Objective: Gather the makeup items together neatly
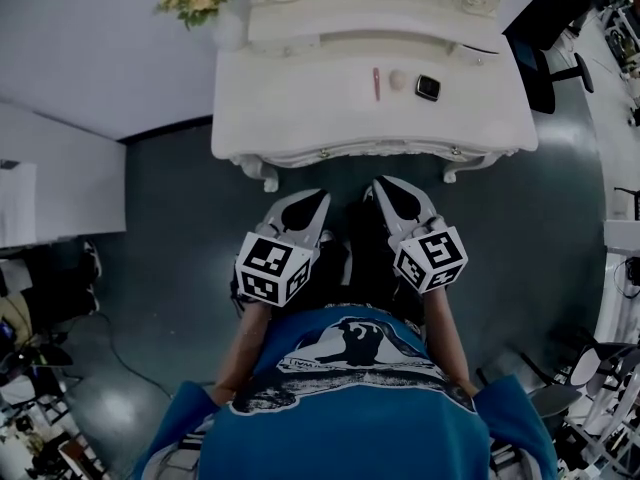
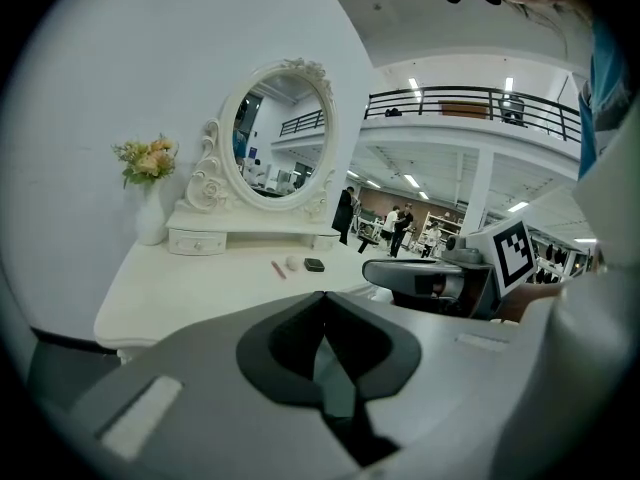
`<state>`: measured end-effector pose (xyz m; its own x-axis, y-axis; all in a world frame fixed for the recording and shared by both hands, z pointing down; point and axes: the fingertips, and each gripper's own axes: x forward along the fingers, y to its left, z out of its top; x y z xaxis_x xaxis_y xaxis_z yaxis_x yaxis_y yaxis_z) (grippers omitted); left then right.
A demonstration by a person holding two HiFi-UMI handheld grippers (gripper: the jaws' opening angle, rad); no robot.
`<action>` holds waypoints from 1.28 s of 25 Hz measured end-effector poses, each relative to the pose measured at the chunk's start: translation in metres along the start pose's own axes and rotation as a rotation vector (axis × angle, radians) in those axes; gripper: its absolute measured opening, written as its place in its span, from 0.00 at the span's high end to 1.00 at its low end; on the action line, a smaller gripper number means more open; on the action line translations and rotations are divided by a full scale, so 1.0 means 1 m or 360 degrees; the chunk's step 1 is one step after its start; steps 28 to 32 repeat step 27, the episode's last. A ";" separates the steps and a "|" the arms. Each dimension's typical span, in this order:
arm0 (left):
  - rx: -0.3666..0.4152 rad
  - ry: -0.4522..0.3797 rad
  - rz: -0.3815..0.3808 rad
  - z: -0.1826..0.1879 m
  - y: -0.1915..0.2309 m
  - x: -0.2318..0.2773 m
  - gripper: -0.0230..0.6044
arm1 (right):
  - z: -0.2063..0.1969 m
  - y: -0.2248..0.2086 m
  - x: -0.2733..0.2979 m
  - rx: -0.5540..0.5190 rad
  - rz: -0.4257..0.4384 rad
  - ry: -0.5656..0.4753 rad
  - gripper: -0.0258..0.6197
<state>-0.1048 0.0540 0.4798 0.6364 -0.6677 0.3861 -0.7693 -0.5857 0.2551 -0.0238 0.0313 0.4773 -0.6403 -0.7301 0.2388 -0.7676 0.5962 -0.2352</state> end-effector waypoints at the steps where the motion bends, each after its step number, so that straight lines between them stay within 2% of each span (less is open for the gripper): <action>1: 0.0002 -0.0001 -0.0007 -0.001 -0.001 -0.001 0.94 | 0.000 0.002 -0.001 -0.0013 0.0008 -0.0002 0.96; 10: 0.0029 0.0005 -0.0060 -0.007 -0.014 -0.002 0.94 | -0.002 0.012 -0.010 -0.0090 0.0023 0.0034 0.96; 32: 0.0044 -0.0042 -0.0037 0.000 -0.007 -0.006 0.94 | 0.004 0.018 -0.003 -0.0109 0.0069 0.0062 0.96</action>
